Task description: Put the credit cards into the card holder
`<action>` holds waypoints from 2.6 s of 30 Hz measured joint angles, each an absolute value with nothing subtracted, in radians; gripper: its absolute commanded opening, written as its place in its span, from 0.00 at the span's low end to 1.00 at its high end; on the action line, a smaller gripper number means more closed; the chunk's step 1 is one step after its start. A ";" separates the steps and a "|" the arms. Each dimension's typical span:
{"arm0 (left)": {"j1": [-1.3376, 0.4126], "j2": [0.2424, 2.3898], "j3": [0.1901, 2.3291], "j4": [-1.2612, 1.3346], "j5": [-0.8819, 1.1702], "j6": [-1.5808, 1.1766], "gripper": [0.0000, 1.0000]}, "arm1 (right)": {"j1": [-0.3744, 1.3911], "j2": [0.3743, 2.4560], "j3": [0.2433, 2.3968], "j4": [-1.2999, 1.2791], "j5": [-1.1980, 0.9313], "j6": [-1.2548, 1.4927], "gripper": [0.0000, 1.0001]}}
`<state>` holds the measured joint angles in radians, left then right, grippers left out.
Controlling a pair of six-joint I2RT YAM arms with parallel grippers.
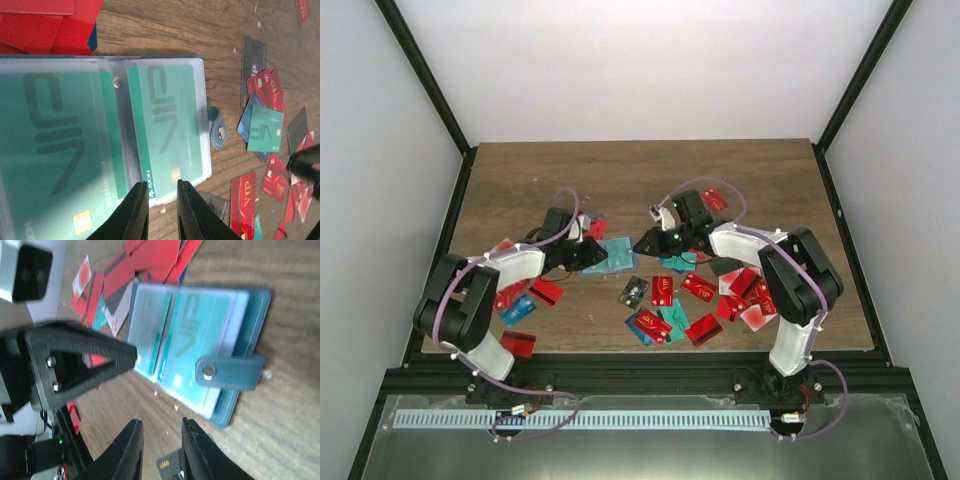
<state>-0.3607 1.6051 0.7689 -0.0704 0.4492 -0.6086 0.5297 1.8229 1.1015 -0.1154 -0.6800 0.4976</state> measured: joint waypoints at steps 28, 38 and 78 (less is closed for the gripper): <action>-0.394 1.728 0.831 -0.100 0.422 -0.485 0.09 | 0.584 1.966 1.124 0.021 -0.726 0.609 0.33; -0.395 1.748 0.838 -0.098 0.422 -0.471 0.06 | 0.584 1.999 1.151 -0.033 -0.668 0.591 0.35; -0.418 1.759 0.842 -0.078 0.420 -0.468 0.05 | 0.601 2.016 1.215 -0.071 -0.677 0.580 0.41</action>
